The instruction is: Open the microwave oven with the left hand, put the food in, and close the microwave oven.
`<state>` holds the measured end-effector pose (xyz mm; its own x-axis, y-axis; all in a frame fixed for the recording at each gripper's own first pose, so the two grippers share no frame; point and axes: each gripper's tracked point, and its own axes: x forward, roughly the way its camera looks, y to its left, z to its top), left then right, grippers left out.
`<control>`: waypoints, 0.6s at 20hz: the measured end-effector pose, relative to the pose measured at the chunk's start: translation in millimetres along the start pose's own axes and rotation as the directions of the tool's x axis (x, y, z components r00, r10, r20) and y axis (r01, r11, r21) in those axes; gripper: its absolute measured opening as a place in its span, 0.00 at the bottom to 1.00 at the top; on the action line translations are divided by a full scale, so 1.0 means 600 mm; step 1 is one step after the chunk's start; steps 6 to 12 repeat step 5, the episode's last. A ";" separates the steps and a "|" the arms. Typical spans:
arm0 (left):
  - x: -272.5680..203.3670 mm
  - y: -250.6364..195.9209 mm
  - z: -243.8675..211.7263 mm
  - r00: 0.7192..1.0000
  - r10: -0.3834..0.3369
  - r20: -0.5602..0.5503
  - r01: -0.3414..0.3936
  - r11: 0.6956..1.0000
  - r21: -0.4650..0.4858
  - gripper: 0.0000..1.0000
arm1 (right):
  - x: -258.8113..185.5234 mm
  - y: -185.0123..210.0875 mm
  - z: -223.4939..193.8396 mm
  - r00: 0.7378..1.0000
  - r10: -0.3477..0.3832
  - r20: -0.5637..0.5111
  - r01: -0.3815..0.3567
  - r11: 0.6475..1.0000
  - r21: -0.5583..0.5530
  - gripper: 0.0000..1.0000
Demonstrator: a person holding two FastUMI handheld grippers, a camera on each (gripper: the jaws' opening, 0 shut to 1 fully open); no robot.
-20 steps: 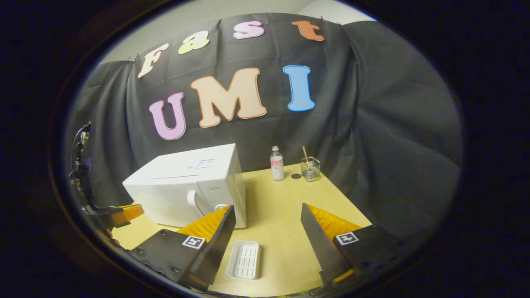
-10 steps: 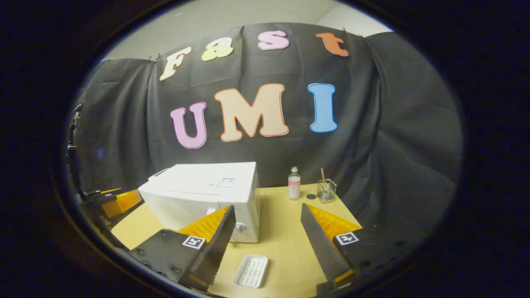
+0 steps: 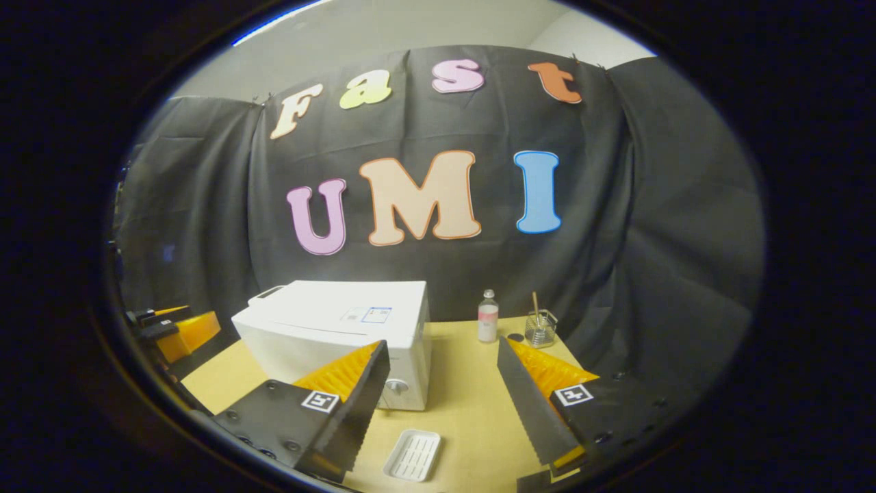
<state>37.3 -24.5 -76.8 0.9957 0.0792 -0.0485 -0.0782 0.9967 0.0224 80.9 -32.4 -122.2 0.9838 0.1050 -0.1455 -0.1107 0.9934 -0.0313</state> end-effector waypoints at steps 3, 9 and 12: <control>0.003 -0.004 -0.004 1.000 0.000 -0.013 0.000 1.000 -0.003 0.96 | 0.001 -0.001 -0.002 1.000 0.006 -0.001 -0.006 1.000 -0.005 0.89; 0.004 -0.006 -0.005 1.000 -0.001 -0.017 0.001 1.000 0.005 0.96 | 0.000 -0.002 -0.001 1.000 0.008 0.001 -0.008 1.000 -0.002 0.89; 0.004 -0.006 -0.005 1.000 -0.001 -0.017 0.001 1.000 0.005 0.96 | 0.000 -0.002 -0.001 1.000 0.008 0.001 -0.008 1.000 -0.002 0.89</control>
